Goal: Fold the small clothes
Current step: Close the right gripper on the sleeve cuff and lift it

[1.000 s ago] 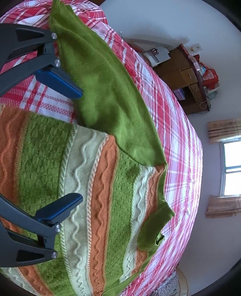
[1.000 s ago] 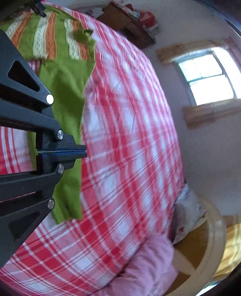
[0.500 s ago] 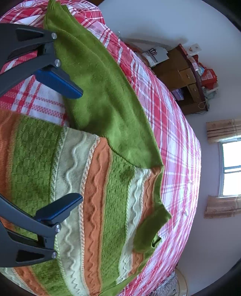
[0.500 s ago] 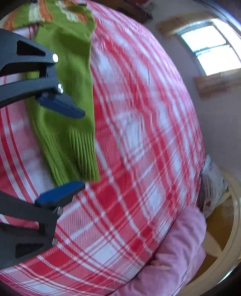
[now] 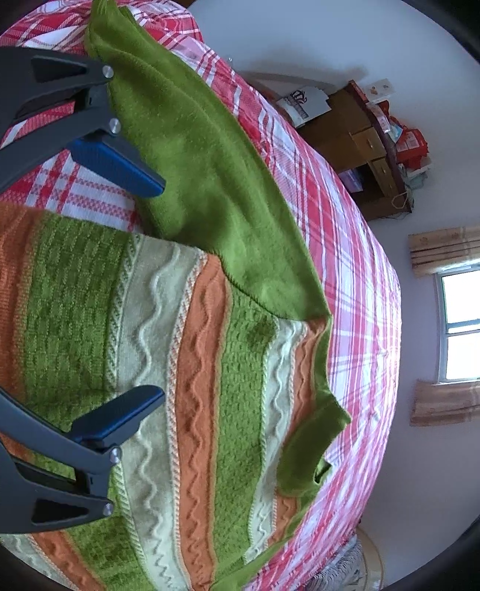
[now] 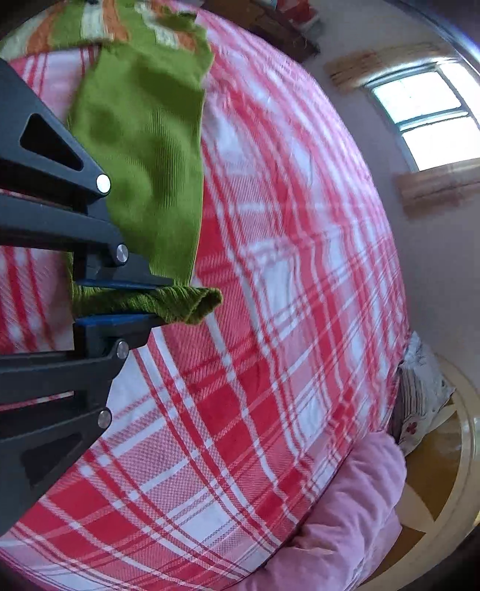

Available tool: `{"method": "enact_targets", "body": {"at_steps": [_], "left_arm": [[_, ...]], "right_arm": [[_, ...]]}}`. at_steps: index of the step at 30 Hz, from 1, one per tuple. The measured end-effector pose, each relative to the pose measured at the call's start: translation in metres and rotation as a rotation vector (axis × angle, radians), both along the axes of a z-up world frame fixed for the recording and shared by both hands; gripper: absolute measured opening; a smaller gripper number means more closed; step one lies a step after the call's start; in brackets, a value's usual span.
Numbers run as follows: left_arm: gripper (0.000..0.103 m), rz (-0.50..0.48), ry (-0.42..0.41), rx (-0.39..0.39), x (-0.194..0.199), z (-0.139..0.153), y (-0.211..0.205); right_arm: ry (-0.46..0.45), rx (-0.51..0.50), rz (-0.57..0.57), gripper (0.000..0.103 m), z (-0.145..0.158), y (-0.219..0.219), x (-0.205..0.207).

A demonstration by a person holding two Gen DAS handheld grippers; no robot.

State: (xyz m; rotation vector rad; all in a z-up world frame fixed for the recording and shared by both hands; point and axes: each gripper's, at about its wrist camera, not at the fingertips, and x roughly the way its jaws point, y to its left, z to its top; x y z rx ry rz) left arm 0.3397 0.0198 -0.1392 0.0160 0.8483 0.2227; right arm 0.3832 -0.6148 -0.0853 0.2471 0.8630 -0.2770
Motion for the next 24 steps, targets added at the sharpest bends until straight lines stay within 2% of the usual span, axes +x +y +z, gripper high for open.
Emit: {"method": "enact_targets", "body": {"at_steps": [3,8,13,16,24], "left_arm": [[0.103,-0.003,-0.014,-0.006,-0.003,0.001,-0.001],[0.103,-0.016,-0.037,-0.003,-0.006,0.003,-0.003],[0.103,-0.017,-0.036,-0.053,-0.008,0.003,0.003],[0.103,-0.017,-0.031,-0.087,-0.007,0.002,0.008],[0.103,-0.036,-0.056,-0.096,-0.01,0.002,0.006]], "right_arm": [[-0.042,0.022,0.039,0.01,0.026,0.019,-0.006],[-0.129,0.019,0.106,0.01,0.086,0.063,-0.006],[-0.204,0.008,0.191,0.01,0.141,0.121,-0.001],[-0.241,0.0,0.249,0.01,0.168,0.159,0.002],[-0.309,-0.035,0.395,0.01,0.215,0.256,0.013]]}}
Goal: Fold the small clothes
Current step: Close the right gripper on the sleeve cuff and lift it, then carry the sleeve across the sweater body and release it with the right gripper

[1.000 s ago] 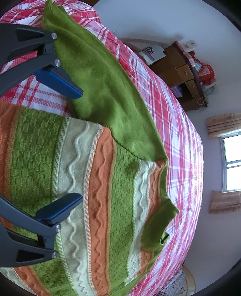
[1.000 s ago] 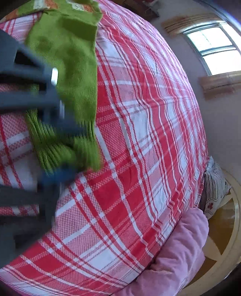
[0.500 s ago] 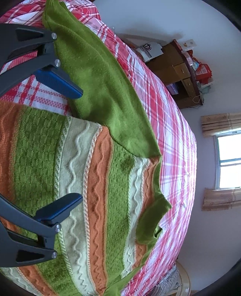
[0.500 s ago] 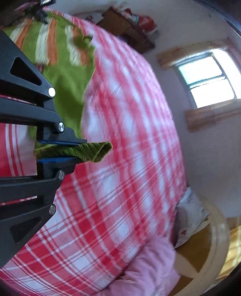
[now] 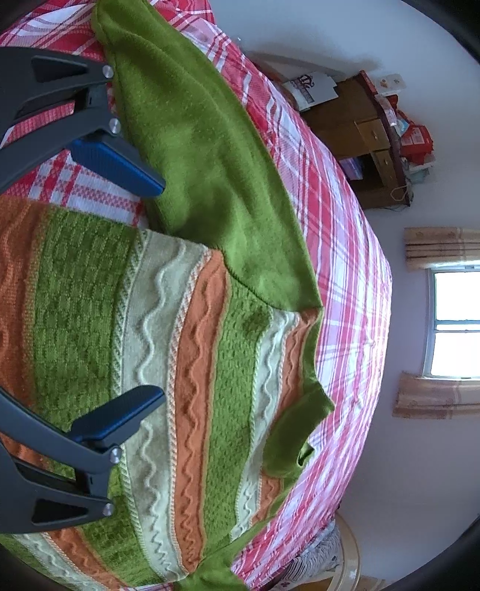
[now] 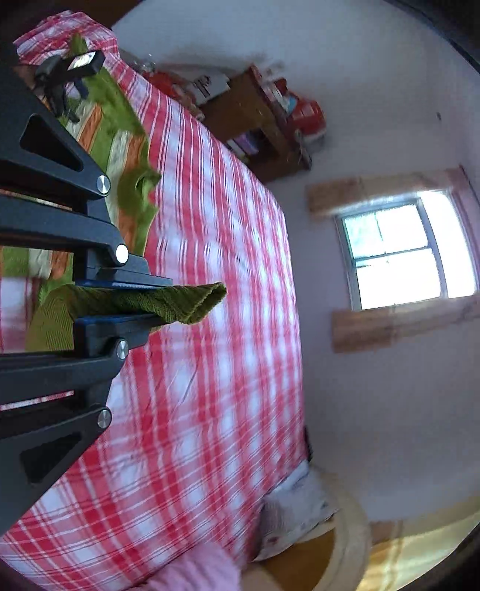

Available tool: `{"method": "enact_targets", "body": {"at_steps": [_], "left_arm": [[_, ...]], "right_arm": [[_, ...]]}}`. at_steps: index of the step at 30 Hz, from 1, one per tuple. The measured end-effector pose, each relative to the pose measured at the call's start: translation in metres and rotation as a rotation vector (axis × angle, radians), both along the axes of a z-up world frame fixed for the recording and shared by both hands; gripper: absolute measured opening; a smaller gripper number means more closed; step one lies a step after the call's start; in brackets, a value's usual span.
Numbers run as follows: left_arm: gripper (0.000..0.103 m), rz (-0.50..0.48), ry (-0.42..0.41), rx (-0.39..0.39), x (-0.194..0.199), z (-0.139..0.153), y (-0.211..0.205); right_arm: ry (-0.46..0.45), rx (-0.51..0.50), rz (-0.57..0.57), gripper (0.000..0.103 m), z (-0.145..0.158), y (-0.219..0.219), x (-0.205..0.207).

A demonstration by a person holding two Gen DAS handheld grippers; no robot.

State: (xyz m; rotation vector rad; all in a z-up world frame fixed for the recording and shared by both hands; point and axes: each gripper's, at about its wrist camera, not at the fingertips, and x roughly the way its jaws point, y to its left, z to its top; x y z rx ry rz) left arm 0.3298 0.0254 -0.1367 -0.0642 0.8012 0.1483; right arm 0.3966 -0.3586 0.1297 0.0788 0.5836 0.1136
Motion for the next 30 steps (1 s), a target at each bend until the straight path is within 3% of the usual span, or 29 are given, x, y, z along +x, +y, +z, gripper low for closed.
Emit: {"method": "enact_targets", "body": {"at_steps": [7,14,19,26,28,29,30], "left_arm": [[0.103,-0.009,-0.021,-0.03,-0.004,0.001,0.003],[0.103,0.002,-0.042,-0.048,-0.007,0.002,0.007],[0.103,0.005,-0.047,-0.056,-0.008,0.002,0.008],[0.103,0.012,-0.055,-0.045,-0.012,0.002,0.008],[0.103,0.015,-0.054,-0.046,-0.012,0.002,0.008],[0.103,0.017,-0.053,-0.048,-0.012,0.002,0.008],[0.103,0.019,-0.052,-0.051,-0.012,0.002,0.009]], "right_arm": [[-0.022,-0.02,0.116,0.01,0.016,0.079,0.008],[0.008,-0.019,0.232,0.01,-0.001,0.155,0.022],[0.056,-0.027,0.306,0.01,-0.041,0.207,0.037],[0.161,-0.022,0.379,0.01,-0.146,0.27,0.063],[0.211,0.014,0.414,0.015,-0.183,0.28,0.072],[0.241,0.02,0.412,0.034,-0.197,0.283,0.075],[0.268,0.015,0.397,0.061,-0.209,0.285,0.077]]}}
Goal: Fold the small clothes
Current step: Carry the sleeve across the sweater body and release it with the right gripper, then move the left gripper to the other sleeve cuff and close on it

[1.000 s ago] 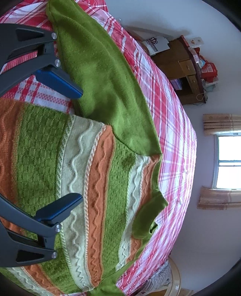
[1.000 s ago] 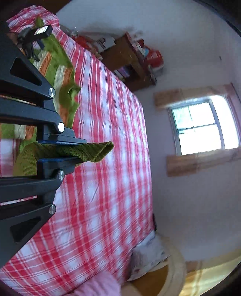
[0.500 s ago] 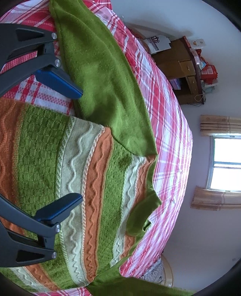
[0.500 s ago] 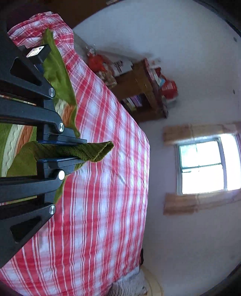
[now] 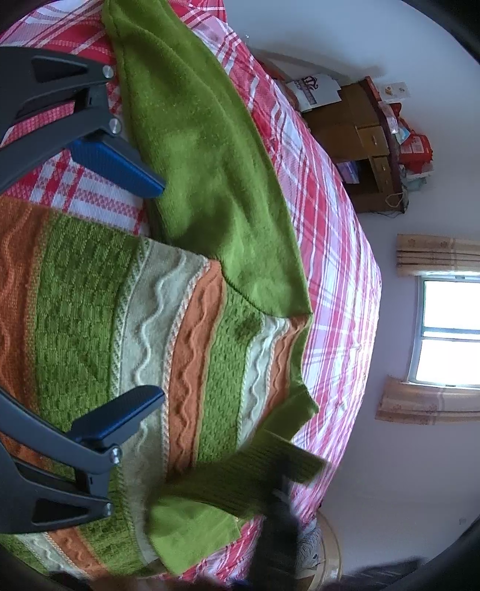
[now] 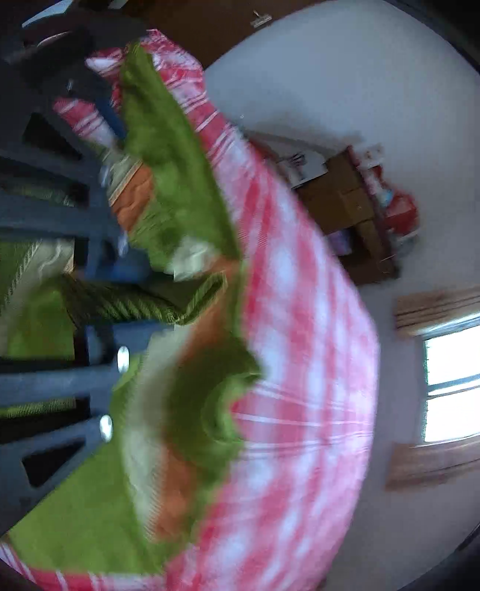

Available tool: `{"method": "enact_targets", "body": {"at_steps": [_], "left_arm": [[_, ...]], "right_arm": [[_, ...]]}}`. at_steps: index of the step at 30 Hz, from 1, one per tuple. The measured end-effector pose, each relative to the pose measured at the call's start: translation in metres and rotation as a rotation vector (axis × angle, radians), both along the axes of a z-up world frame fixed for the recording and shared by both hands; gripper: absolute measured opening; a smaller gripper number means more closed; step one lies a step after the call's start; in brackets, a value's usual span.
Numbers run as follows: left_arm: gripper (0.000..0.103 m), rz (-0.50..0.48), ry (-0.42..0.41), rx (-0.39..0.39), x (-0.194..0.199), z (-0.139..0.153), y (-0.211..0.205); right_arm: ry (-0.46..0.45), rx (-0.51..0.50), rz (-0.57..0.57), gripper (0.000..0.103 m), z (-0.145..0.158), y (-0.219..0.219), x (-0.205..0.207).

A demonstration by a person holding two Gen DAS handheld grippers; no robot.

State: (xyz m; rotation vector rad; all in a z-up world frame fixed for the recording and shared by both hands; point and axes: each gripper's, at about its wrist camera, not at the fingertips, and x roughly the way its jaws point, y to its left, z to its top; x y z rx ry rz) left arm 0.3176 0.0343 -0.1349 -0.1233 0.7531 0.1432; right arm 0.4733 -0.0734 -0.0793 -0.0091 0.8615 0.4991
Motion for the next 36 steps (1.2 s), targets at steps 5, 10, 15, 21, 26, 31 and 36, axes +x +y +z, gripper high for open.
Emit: {"method": "enact_targets", "body": {"at_steps": [5,10,15,21,26,31,36], "left_arm": [[0.103,0.013,0.007,-0.012,0.003,-0.001,0.004],[0.103,0.009,0.011,-0.009,0.004,-0.001,0.003],[0.103,-0.019,0.073,-0.031,0.014,0.01,0.003],[0.103,0.004,-0.001,-0.035,0.019,0.037,-0.005],[0.103,0.008,0.133,0.15,0.045,0.0,-0.032],[0.103,0.054,0.163,0.139,0.048,-0.01,-0.024],[0.103,0.027,0.162,0.12,0.04,-0.012,-0.018]], "right_arm": [[0.029,0.042,-0.03,0.065,-0.018,-0.031,-0.017],[-0.053,-0.011,-0.161,0.065,0.004,-0.103,-0.034],[-0.046,-0.214,-0.3,0.065,-0.018,-0.153,-0.037],[-0.017,-0.263,-0.317,0.066,-0.049,-0.165,-0.052],[0.009,-0.268,-0.303,0.066,-0.044,-0.165,-0.058],[-0.02,-0.252,-0.341,0.066,-0.036,-0.176,-0.053],[0.03,-0.232,-0.34,0.068,-0.047,-0.184,-0.054]]}}
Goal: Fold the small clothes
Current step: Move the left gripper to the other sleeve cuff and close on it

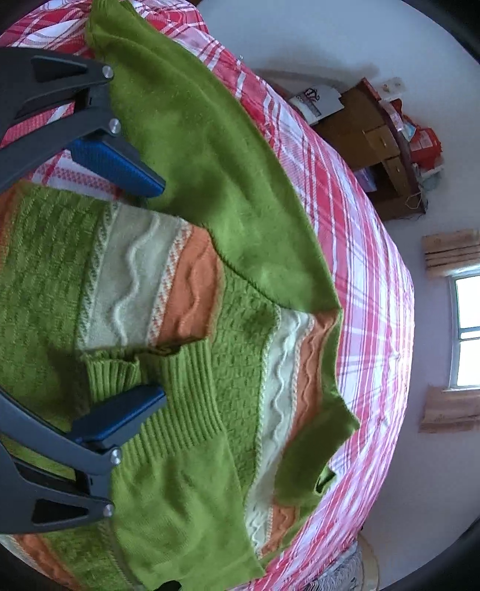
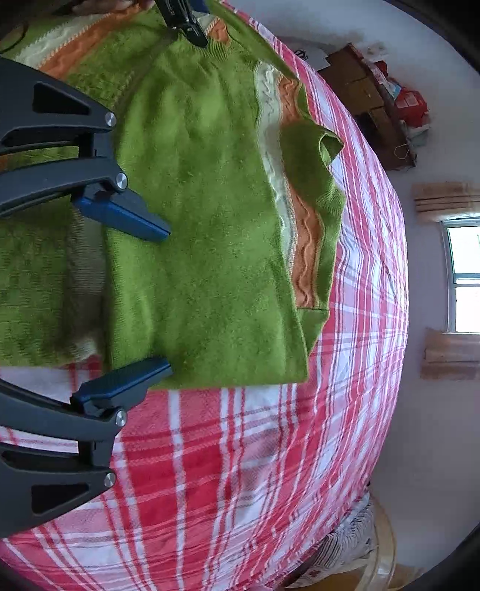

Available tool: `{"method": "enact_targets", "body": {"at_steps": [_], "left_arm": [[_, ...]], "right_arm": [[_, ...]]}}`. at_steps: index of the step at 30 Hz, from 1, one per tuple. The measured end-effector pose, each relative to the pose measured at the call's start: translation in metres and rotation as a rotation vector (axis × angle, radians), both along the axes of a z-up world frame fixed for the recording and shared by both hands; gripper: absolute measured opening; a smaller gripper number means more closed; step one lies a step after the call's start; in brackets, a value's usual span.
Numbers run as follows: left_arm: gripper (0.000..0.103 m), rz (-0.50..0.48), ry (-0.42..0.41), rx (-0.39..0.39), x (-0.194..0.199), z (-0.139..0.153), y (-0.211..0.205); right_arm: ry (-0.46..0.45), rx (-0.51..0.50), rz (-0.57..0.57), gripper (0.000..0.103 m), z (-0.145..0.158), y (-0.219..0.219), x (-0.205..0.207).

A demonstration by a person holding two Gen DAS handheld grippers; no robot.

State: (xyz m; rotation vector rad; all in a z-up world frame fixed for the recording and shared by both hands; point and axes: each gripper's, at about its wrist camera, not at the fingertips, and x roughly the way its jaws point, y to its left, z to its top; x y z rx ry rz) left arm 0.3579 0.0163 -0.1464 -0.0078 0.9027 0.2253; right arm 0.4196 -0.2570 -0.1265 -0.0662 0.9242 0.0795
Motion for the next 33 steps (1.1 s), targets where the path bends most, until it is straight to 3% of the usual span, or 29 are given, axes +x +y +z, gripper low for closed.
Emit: {"method": "enact_targets", "body": {"at_steps": [4,7,12,17,18,19,23,28,30,33], "left_arm": [[0.103,-0.013,-0.008,-0.049,-0.01,0.001,0.008],[0.103,0.007,-0.024,-0.089,-0.02,0.005,0.021],[0.103,0.044,-0.032,-0.081,-0.036,0.008,0.039],[0.103,0.088,-0.066,-0.044,-0.059,0.021,0.065],[0.103,0.108,-0.076,-0.039,-0.068,0.025,0.074],[0.103,0.124,-0.081,-0.04,-0.074,0.027,0.084],[0.103,0.229,-0.104,-0.024,-0.104,0.035,0.127],[0.103,0.41,-0.132,-0.005,-0.141,0.046,0.188],[0.103,0.466,-0.142,-0.031,-0.153,0.047,0.209],[0.095,0.545,-0.148,-0.07,-0.17,0.044,0.24]], "right_arm": [[-0.001,-0.074,0.005,0.068,0.004,0.008,-0.011],[-0.017,-0.02,-0.035,0.068,0.023,0.015,-0.006],[-0.032,-0.026,0.114,0.068,0.036,0.084,0.002],[0.024,-0.017,0.194,0.068,0.009,0.136,0.01],[0.056,-0.025,0.198,0.068,-0.001,0.138,0.009],[0.027,-0.04,0.2,0.068,-0.006,0.14,0.001],[0.026,-0.032,0.203,0.068,0.005,0.14,-0.009],[-0.097,-0.017,0.256,0.068,0.028,0.174,-0.014],[-0.096,-0.024,0.286,0.068,0.024,0.19,-0.011],[-0.047,-0.011,0.316,0.068,0.006,0.209,-0.007]]}}
